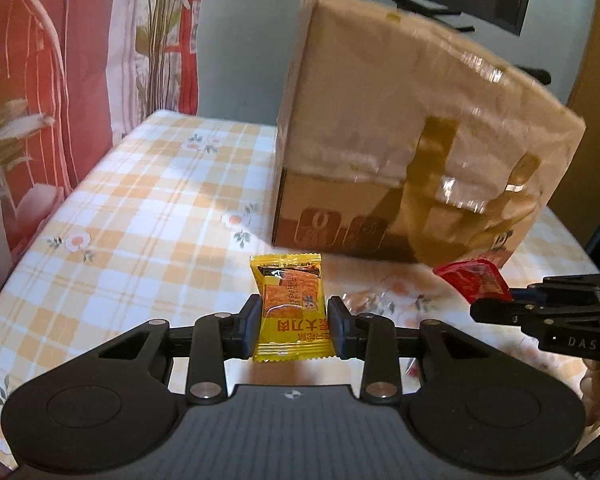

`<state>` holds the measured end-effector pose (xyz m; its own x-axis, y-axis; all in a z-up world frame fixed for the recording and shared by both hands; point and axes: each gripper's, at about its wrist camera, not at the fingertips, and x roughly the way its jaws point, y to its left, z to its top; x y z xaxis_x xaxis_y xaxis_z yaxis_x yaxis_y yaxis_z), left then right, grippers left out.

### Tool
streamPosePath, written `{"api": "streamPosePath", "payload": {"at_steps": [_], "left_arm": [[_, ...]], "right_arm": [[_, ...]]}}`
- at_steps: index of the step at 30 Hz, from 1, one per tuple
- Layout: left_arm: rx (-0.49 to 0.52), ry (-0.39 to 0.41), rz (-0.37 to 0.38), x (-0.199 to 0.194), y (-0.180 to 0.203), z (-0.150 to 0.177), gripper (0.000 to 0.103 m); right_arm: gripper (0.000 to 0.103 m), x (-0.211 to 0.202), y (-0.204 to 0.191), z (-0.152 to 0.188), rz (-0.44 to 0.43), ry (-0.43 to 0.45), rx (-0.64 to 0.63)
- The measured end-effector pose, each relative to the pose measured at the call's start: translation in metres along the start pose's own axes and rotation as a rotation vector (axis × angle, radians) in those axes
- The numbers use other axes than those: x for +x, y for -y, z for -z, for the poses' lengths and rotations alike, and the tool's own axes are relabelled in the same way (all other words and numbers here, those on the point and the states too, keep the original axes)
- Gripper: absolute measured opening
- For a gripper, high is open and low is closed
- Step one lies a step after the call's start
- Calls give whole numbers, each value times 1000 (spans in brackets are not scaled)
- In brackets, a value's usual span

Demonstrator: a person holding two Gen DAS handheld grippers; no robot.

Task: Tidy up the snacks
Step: 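Carry the yellow packet with the left tool while the right tool carries the red packet into the box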

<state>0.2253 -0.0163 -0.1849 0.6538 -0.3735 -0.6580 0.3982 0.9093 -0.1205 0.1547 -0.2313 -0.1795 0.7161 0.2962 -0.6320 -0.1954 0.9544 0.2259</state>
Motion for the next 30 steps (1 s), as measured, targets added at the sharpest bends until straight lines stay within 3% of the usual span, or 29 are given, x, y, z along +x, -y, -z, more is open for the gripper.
{"api": "streamPosePath", "payload": {"at_steps": [10, 16, 20, 23, 27, 30], "left_arm": [[16, 165, 3, -45, 11, -49, 37], [46, 293, 50, -72, 28, -92, 37], [72, 346, 94, -74, 47, -119, 37], [84, 354, 118, -61, 61, -139, 37], [78, 322, 156, -32, 73, -164, 37], [85, 284, 145, -5, 81, -175, 37]], "right_arm": [[21, -44, -26, -45, -43, 193, -125], [21, -81, -33, -91, -57, 361, -169], [21, -97, -26, -123, -36, 427, -168], [21, -94, -14, -143, 34, 432, -165], [21, -78, 14, -165, 141, 380, -98], [21, -65, 37, -173, 219, 332, -40]]}}
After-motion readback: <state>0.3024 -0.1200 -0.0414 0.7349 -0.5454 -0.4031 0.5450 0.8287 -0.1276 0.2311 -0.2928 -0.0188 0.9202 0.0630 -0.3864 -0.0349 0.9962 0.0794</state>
